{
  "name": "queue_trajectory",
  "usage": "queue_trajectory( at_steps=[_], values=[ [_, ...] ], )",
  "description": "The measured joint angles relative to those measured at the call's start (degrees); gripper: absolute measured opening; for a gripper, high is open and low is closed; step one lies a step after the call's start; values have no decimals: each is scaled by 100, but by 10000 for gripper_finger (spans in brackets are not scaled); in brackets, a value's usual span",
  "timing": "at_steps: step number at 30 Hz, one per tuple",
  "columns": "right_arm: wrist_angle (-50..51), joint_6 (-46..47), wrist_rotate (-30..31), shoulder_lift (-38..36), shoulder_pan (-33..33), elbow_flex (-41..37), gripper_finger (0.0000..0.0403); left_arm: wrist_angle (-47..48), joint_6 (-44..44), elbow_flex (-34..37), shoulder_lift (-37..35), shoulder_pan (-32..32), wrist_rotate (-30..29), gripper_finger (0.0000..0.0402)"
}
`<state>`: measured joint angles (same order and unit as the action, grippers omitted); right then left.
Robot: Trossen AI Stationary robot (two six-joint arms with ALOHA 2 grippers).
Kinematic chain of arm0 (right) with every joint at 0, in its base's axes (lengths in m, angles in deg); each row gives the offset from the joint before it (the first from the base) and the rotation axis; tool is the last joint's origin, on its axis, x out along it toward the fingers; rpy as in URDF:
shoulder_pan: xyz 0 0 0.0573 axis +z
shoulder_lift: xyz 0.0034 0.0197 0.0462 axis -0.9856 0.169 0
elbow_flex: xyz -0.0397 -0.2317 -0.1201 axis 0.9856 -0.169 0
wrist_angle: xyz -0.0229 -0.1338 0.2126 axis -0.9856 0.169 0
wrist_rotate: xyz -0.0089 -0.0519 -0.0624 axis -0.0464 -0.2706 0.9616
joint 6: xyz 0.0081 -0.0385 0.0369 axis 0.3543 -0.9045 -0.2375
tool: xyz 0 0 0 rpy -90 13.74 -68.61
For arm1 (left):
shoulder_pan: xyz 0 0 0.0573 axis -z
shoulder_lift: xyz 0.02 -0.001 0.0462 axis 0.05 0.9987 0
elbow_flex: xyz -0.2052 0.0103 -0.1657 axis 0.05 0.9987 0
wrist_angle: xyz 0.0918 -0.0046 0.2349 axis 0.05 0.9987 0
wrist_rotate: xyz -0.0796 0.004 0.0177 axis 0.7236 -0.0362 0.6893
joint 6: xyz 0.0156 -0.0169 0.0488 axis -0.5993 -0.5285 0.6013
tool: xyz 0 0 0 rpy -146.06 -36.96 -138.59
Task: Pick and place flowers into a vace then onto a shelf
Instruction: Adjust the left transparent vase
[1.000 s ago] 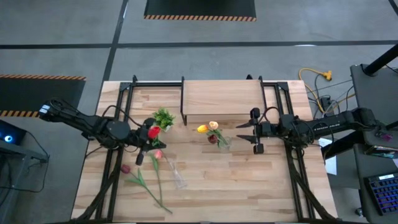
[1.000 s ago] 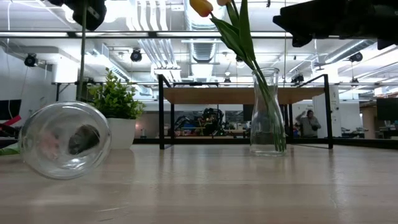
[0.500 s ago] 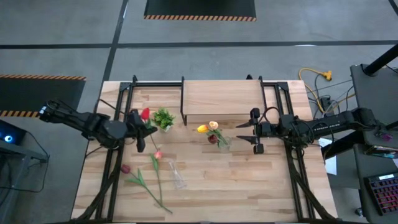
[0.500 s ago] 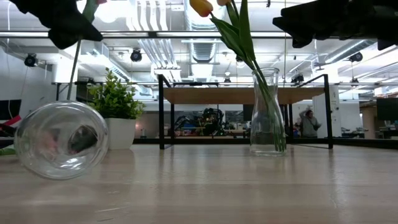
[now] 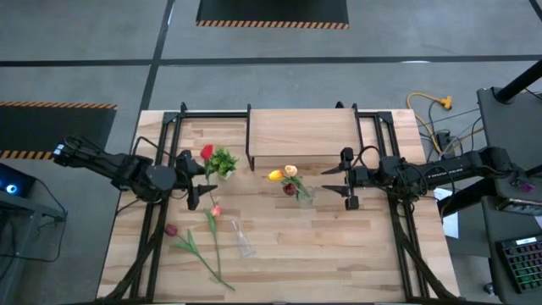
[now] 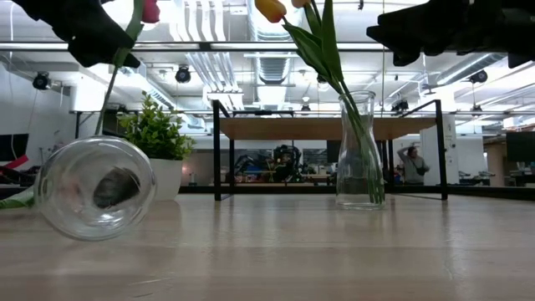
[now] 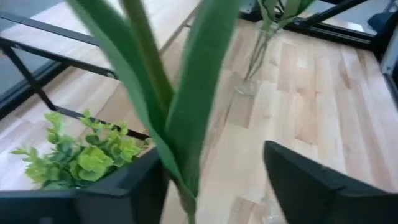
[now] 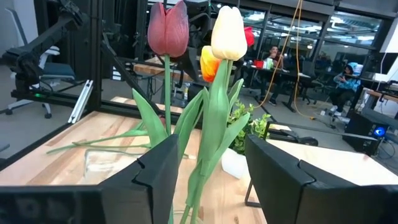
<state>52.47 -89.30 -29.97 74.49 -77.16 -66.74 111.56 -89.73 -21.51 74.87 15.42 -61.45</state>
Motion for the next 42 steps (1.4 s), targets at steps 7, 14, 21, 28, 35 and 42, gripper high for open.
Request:
queue_trajectory(
  at_steps=[7,14,21,28,35,42],
  values=[
    [10,0,0,-1,0,0,173,1,160,-456,-2,4,368,308],
    [22,0,0,-1,0,0,171,-7,1093,-1144,34,7,390,310],
    [26,0,0,-1,0,0,167,-58,1426,-1321,398,7,1224,311],
    [67,0,0,-1,0,0,166,-85,1640,-1135,1422,9,1779,311],
    [63,0,-1,-1,-2,0,160,-97,30,-1306,2518,7,1794,311],
    [58,0,0,-1,-2,0,164,268,-2553,-1886,3191,4,1906,311]
  ],
)
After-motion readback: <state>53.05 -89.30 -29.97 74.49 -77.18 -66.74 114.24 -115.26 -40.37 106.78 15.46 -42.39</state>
